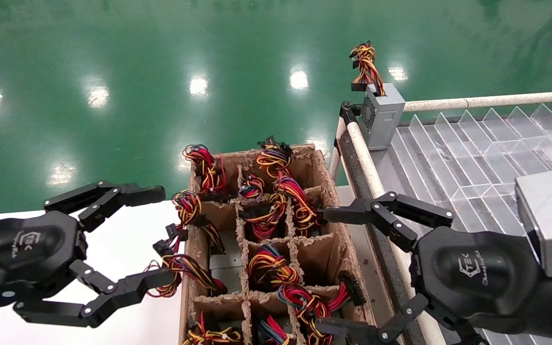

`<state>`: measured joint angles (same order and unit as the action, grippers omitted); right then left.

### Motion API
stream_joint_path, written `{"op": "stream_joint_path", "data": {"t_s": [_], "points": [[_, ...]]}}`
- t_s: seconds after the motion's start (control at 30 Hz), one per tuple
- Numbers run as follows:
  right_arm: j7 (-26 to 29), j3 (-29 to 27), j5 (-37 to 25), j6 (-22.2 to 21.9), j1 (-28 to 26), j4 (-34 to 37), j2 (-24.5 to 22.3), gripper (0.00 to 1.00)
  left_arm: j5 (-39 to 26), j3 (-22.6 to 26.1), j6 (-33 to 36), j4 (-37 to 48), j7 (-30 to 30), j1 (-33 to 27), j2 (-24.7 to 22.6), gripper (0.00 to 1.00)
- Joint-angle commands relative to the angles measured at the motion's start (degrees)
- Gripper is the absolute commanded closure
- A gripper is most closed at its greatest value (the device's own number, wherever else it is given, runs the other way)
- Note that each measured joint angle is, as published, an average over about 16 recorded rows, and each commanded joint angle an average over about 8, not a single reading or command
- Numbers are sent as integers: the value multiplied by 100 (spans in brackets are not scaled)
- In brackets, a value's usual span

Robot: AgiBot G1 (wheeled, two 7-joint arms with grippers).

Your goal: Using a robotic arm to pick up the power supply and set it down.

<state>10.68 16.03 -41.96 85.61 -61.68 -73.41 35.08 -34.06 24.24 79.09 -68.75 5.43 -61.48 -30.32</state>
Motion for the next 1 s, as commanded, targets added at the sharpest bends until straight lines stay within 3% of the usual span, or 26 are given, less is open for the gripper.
{"op": "stream_joint_path", "data": {"t_s": [0.03,0.53,0.57,0.8,0.83,1.0], "points": [[0,0,0,0,0,0,0,0,0,0,0,0,0,0,0,0],[0,0,0,0,0,0,0,0,0,0,0,0,0,0,0,0],[0,0,0,0,0,0,0,0,0,0,0,0,0,0,0,4],[1,0,1,1,1,-2,-1,0,0,0,0,0,0,0,0,92],[0,0,-1,0,0,-2,0,0,0,0,0,0,0,0,0,100],[-25,24,-112,-79,-62,6,37,0,0,0,0,0,0,0,0,100]]}}
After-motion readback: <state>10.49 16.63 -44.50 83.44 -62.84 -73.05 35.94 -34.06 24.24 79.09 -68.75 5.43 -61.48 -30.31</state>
